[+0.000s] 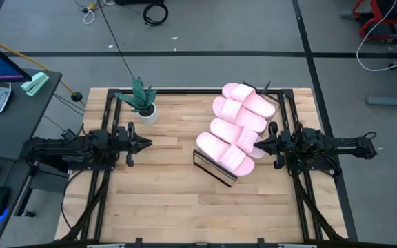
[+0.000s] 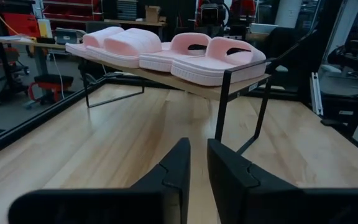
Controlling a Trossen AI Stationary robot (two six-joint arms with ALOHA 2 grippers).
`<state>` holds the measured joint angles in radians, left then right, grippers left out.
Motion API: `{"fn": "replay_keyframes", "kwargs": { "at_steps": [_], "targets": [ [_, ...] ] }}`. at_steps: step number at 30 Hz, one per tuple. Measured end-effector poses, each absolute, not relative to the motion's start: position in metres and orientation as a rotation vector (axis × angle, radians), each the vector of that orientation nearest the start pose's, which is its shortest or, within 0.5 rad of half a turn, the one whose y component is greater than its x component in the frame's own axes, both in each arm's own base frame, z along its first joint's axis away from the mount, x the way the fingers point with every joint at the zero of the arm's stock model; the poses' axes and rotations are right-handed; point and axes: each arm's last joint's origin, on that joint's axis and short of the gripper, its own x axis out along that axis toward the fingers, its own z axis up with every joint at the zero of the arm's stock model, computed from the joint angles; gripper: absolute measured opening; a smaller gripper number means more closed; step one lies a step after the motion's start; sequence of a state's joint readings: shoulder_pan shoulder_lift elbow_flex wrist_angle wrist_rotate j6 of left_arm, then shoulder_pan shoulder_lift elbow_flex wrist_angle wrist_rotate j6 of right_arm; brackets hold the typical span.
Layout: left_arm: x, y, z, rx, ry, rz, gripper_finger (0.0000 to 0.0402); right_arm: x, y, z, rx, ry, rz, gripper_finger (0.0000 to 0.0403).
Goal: Pick and place slides into the shelf
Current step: Return to Home Position
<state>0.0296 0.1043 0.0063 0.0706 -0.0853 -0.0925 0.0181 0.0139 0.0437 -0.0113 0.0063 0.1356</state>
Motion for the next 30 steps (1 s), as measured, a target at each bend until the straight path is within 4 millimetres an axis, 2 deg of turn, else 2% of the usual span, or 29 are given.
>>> {"fn": "replay_keyframes", "kwargs": {
  "at_steps": [30],
  "targets": [
    [0.1036,0.0055,0.1641,-0.092,0.022,0.116,0.0051,0.0958,0.0016,0.1761,0.136,-0.018,0.013,0.0014]
  ]
}}
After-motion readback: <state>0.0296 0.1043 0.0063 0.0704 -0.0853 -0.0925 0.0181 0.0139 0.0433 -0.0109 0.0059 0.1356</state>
